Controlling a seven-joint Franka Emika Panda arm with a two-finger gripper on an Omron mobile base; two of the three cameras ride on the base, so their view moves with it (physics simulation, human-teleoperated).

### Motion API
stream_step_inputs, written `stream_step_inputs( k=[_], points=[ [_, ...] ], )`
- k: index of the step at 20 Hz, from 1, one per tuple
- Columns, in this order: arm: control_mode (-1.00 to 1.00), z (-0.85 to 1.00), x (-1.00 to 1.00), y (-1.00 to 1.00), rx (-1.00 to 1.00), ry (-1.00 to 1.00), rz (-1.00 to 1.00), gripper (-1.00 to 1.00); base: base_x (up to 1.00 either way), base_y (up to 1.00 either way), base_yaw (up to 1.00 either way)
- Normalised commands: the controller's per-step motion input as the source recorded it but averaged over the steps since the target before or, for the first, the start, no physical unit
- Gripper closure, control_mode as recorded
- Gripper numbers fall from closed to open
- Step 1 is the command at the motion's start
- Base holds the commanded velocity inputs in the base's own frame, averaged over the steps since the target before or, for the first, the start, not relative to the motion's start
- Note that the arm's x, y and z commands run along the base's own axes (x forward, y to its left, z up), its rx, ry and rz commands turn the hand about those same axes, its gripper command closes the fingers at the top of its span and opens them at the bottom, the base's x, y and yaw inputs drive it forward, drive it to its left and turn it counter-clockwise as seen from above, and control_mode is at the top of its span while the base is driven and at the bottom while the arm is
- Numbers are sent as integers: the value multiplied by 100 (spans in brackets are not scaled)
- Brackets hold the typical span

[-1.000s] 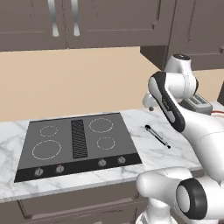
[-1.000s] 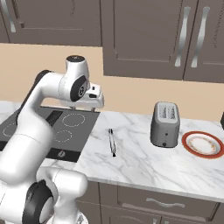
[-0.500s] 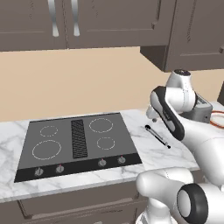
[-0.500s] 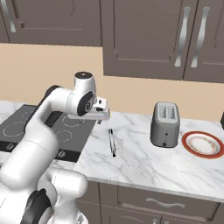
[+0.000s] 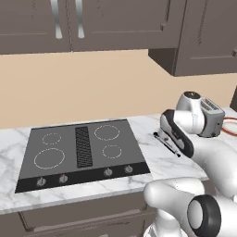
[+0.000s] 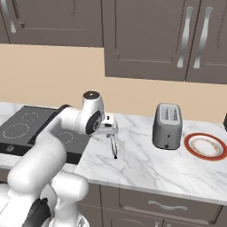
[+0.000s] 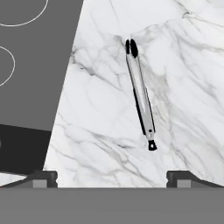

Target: Pick up the tongs from the counter and place them near the plate next to the oven.

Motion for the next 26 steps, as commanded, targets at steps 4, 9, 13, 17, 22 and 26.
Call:
stream_step_inputs(
  k=[4,9,13,17,22,26],
  points=[
    [-100,-48,41,-26,0,0,0,-100,0,0,0],
    [-100,-43,46,-18,0,0,0,-100,0,0,0],
    [-100,-43,41,-13,0,0,0,-100,0,0,0],
    [-100,-37,30,-15,0,0,0,-100,0,0,0],
    [-100,-31,19,-11,0,0,0,-100,0,0,0],
    [-100,-28,17,-4,0,0,0,-100,0,0,0]
  ],
)
